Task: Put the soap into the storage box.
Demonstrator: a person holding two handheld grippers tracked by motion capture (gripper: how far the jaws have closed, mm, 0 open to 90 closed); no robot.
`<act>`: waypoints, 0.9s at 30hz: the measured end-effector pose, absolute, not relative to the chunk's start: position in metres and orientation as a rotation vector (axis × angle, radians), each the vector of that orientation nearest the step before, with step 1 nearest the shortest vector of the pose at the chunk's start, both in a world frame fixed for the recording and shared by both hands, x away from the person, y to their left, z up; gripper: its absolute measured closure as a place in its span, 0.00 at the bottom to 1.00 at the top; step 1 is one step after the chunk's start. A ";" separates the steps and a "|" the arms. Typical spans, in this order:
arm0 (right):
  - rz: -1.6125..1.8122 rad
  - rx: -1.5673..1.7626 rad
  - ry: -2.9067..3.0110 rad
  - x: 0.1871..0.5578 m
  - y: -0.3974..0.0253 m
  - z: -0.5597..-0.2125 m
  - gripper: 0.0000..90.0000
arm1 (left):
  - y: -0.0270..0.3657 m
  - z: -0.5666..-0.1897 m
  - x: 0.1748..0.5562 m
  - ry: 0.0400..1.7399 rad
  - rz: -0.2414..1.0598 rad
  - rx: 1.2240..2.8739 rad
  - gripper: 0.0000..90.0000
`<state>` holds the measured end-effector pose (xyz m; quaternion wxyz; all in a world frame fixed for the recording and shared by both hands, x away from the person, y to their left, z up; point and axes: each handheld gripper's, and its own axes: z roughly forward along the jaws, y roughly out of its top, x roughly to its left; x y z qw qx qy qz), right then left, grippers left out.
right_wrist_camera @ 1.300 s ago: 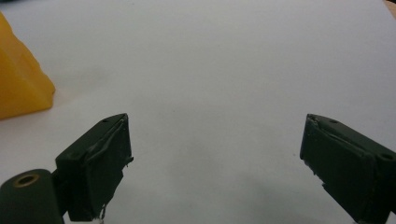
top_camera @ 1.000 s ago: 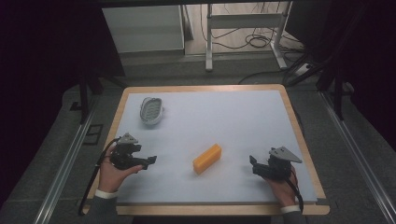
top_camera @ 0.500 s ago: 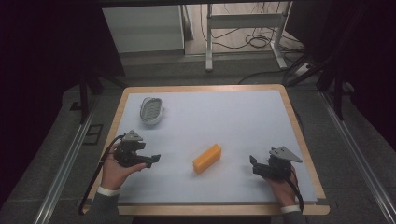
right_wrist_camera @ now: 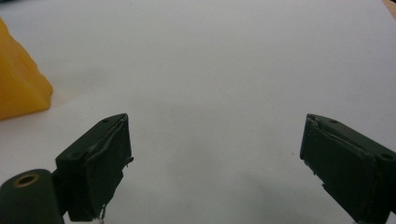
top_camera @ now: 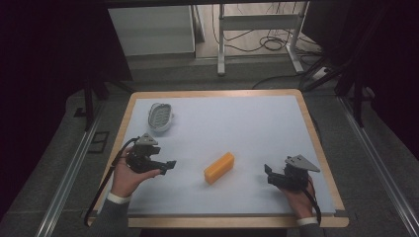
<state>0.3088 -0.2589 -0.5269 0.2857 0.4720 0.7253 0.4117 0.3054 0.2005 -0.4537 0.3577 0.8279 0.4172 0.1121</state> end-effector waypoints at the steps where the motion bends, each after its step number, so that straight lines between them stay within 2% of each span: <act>1: 1.101 1.262 1.939 0.309 -0.259 -0.527 0.10 | 0.198 -0.453 0.306 1.071 0.288 2.141 0.21; 27: 1.082 1.260 1.930 0.308 -0.258 -0.527 0.10 | 0.168 -0.442 0.312 1.017 0.303 2.168 0.21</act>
